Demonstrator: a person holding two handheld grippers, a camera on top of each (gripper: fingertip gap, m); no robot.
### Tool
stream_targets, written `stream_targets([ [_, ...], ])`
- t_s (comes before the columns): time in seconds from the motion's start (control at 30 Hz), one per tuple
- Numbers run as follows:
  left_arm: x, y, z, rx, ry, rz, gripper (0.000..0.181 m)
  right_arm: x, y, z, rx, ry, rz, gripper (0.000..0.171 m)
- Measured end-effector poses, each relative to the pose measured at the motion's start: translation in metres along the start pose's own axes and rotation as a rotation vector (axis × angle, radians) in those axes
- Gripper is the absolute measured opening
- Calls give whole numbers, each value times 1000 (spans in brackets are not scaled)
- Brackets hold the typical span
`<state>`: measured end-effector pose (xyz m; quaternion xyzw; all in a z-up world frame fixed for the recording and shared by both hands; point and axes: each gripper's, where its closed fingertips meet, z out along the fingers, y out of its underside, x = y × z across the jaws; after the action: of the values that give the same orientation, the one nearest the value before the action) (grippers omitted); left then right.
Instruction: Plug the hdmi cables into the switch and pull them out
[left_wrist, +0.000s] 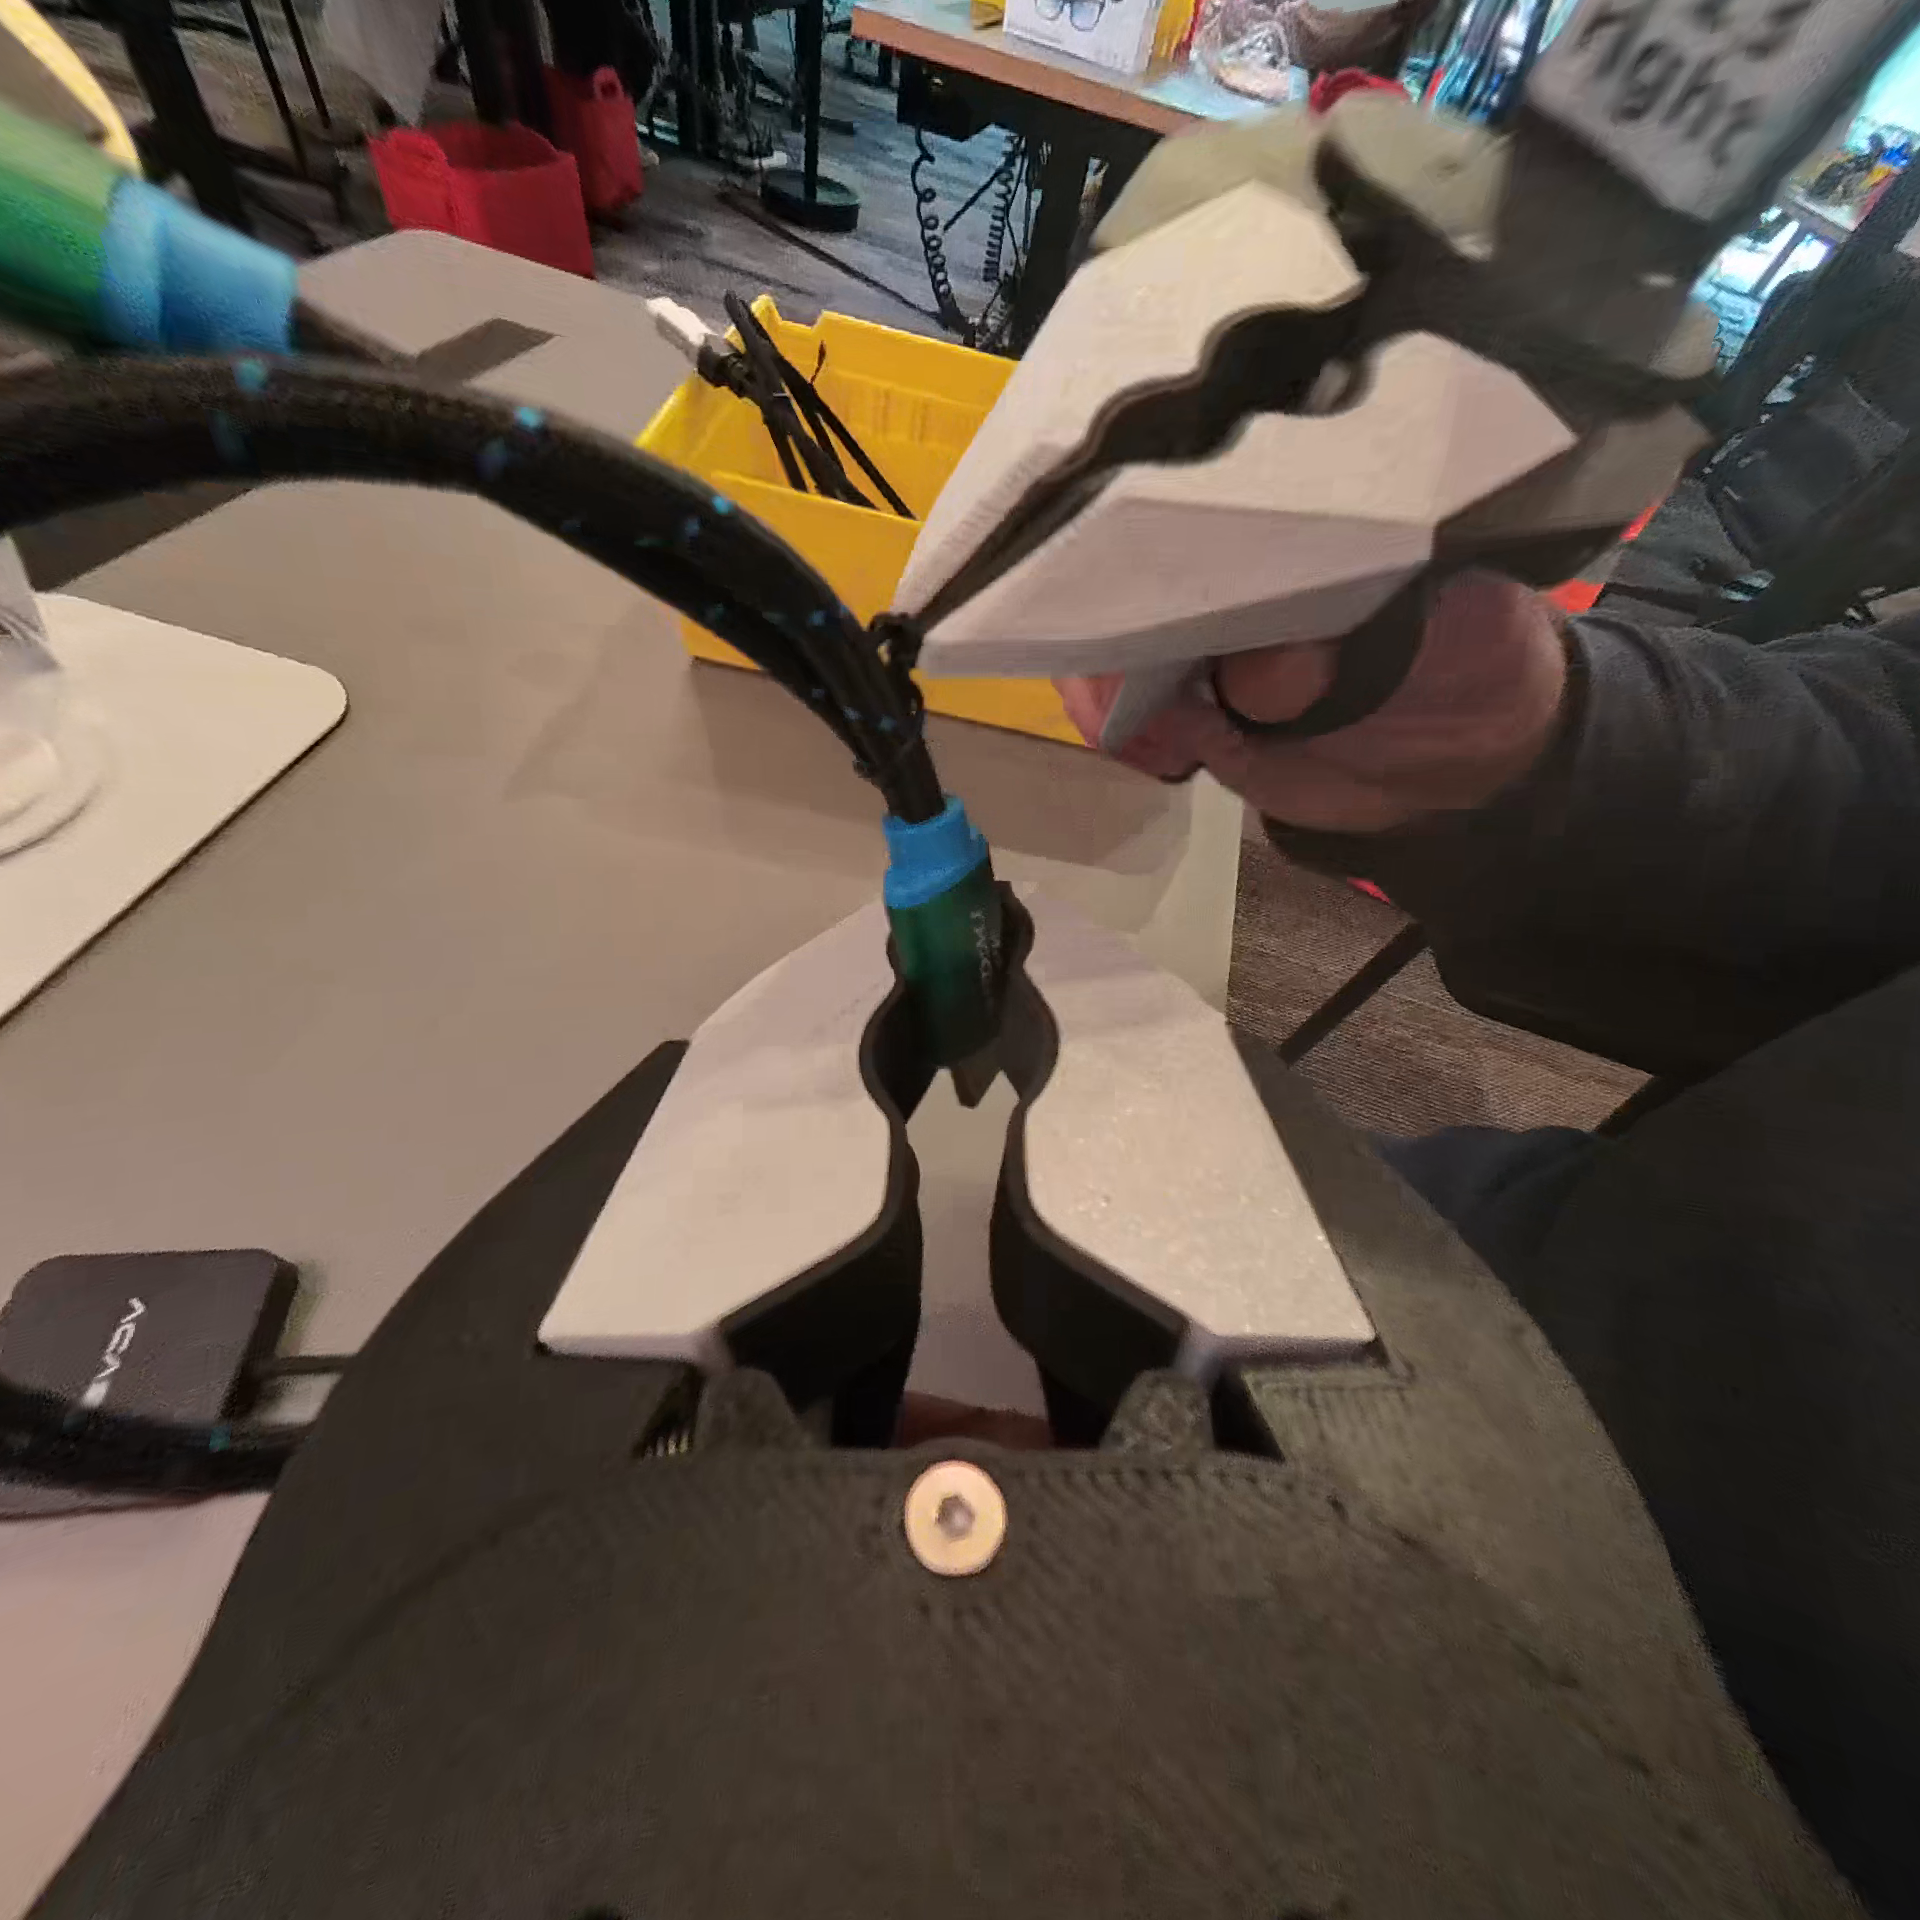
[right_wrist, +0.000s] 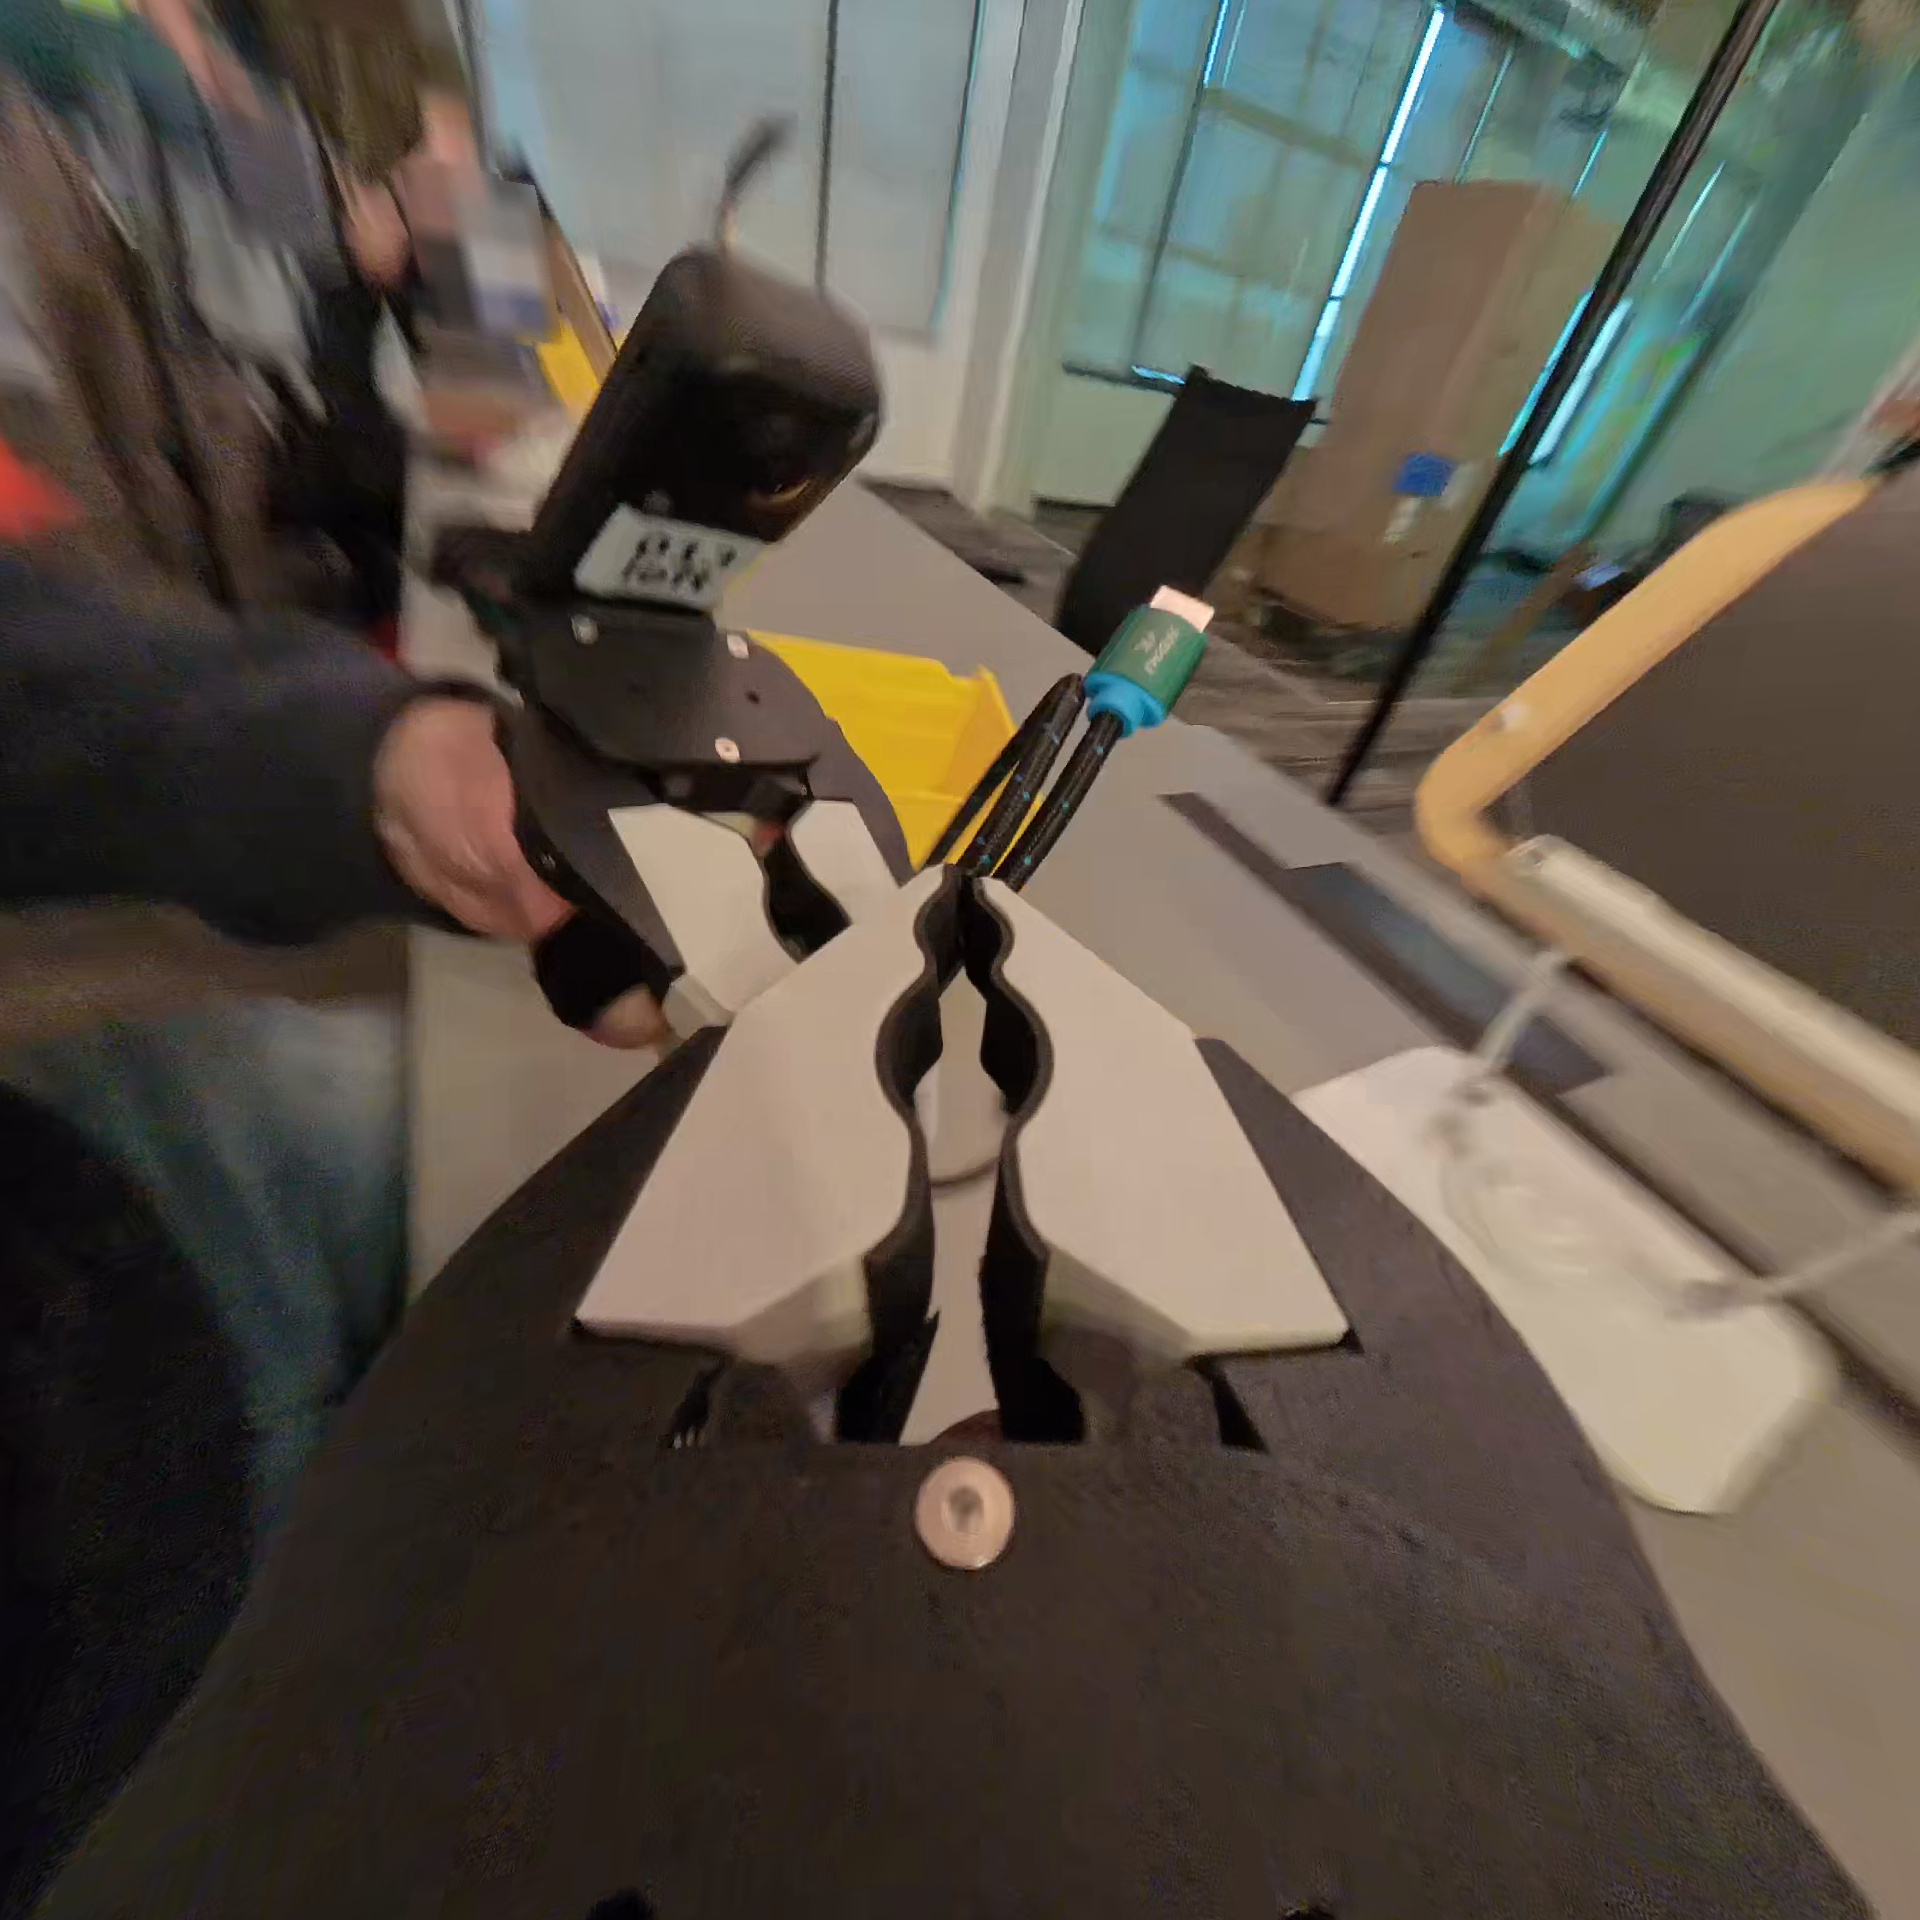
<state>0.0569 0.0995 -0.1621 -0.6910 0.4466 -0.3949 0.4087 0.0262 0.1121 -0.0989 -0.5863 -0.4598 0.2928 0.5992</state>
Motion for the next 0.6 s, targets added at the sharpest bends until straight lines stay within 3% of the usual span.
stream_targets([
  [0.07, 3, -3, -1, 12, 11, 15, 10, 5, -9, -2, 61, -5, 121, 0],
  [0.17, 20, 21, 11, -78, 5, 268, 9, 42, -29, -26, 294, -110, 569, 0],
  [0.23, 16, 26, 18, -72, 0, 173, 9, 37, -10, -23, 178, -121, 504, 0],
  [0.3, 1, 22, 12, -57, -21, 144, 9, 19, -10, -24, 189, -168, 450, 0],
  [0.37, -5, 9, 4, -4, -20, 113, 9, 9, 3, -21, 71, -119, 266, 0],
  [0.43, -13, 5, 1, 3, -80, 135, 9, 1, 4, -20, 34, -127, 197, 0],
  [0.47, -15, 6, 0, 0, -98, 154, 9, -3, 2, -18, 36, -141, 203, 10],
  [0.6, -19, 4, 1, -12, -194, 273, 9, -11, 5, -9, -17, -110, 122, 10],
])
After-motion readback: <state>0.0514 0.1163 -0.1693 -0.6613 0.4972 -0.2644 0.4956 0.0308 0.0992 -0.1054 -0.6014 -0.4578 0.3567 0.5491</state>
